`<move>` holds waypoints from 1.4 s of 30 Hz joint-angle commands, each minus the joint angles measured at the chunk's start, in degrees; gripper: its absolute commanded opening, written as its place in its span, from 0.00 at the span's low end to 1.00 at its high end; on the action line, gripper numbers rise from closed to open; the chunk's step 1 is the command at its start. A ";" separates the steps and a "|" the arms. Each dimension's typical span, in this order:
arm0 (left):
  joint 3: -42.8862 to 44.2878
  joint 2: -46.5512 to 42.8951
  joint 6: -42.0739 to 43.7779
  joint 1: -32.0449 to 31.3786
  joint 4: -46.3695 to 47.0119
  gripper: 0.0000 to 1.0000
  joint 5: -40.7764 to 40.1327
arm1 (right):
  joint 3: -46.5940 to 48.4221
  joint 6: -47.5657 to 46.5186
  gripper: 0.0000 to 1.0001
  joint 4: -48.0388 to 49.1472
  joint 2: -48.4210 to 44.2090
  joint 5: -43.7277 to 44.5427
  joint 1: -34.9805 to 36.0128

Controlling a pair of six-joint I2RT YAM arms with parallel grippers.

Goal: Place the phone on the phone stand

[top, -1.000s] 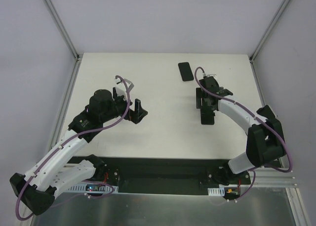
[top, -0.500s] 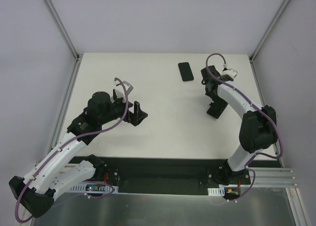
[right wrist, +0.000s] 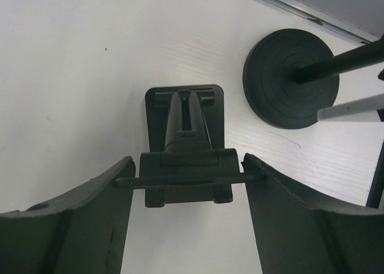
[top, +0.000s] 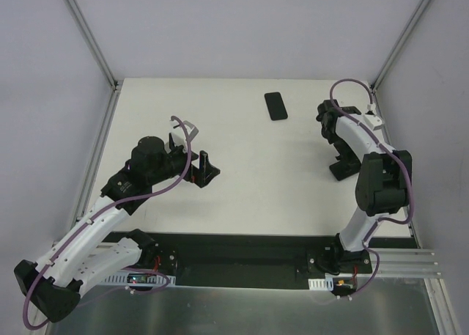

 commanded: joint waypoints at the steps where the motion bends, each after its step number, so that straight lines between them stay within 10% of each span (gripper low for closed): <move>1: -0.12 0.43 -0.52 0.43 2.64 0.99 1.68 | -1.50 -5.52 0.01 7.52 -2.91 -0.85 -3.47; 13: -0.20 0.87 -0.70 1.05 2.64 0.99 1.94 | -3.44 -11.86 0.09 16.49 -0.97 -5.08 -6.90; 17: -0.29 0.79 -0.79 1.14 2.73 0.99 2.03 | -3.61 -12.99 0.56 16.32 -0.09 -5.86 -7.17; 18: -0.29 0.70 -0.70 1.22 2.64 0.99 2.12 | -4.05 -13.87 0.89 16.58 -0.26 -6.04 -7.17; 19: -0.29 0.70 -0.70 1.14 2.73 0.99 2.12 | -4.40 -14.31 0.97 16.93 -0.70 -6.22 -7.17; 37: -0.20 1.40 -0.87 1.31 2.81 0.99 3.26 | 5.61 -54.10 0.96 25.71 -6.96 8.28 2.92; 42: -0.11 2.10 -0.96 1.92 2.73 0.99 3.79 | 14.54 -69.42 0.96 33.37 2.51 -24.27 3.99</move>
